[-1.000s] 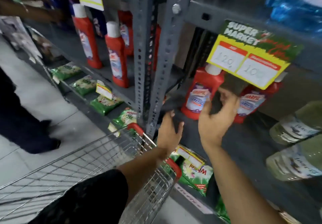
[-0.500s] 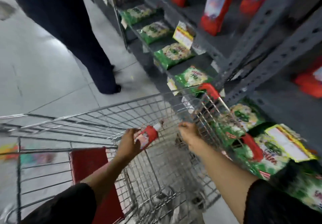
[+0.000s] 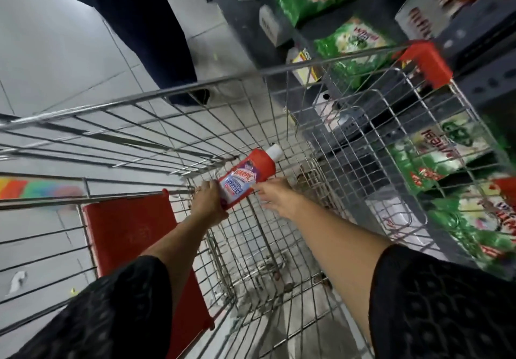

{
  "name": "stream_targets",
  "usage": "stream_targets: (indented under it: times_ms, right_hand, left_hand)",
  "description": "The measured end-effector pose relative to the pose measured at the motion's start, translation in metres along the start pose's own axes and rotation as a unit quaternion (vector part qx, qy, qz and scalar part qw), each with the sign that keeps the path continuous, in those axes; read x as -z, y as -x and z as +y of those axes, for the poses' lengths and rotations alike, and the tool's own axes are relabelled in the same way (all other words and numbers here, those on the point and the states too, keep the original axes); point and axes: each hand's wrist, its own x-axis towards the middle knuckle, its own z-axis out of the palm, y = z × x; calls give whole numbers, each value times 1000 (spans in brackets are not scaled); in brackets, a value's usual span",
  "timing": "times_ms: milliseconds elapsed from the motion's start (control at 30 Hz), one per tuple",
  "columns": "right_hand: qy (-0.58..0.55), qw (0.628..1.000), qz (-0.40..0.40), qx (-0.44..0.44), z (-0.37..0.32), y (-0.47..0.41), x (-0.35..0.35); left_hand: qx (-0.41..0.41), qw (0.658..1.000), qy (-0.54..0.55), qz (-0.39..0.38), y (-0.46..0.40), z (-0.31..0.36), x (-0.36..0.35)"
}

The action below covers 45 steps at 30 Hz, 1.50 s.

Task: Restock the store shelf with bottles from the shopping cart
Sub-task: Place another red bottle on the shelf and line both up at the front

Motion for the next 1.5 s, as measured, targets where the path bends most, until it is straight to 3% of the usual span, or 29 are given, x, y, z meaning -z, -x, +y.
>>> stream_targets:
  times_ms: [233, 433, 600, 667, 733, 833, 900, 1033, 1200, 1367, 1433, 1500]
  right_hand:
    - [-152, 988, 13, 26, -7, 12, 12]
    - [-227, 965, -5, 131, -48, 101, 64]
    - [-217, 943, 81, 240, -64, 204, 120]
    - [-238, 916, 146, 289, -74, 257, 149]
    - [-254, 861, 260, 356, -70, 339, 207]
    - [-244, 821, 322, 404, -69, 385, 227]
    - [-255, 803, 328, 427, -68, 401, 232]
    - [-243, 737, 407, 482, -59, 464, 281]
    - [-191, 665, 523, 498, -49, 490, 341]
    - [-184, 619, 597, 476, -55, 486, 392]
    - [-193, 626, 600, 459, -58, 478, 407]
    - [-181, 631, 603, 454, -58, 466, 419]
  left_hand:
    - [18, 997, 66, 48, 36, 17, -12]
    - [-60, 974, 197, 91, 100, 88, 36]
    - [-183, 943, 270, 67, 129, 164, 80]
    - [-255, 930, 263, 39, 142, 209, 104]
    - [-367, 903, 225, -9, 175, 296, 131]
    - [-437, 863, 245, -62, 195, 348, 148]
    - [-471, 839, 264, -74, 201, 367, 142]
    - [-527, 800, 231, -171, 246, 452, 137]
    - [-589, 759, 198, -195, 280, 545, 120]
    - [-570, 766, 214, -205, 289, 614, 100]
    - [-536, 772, 241, -243, 284, 630, 94]
    - [-560, 774, 228, -187, 281, 641, 88]
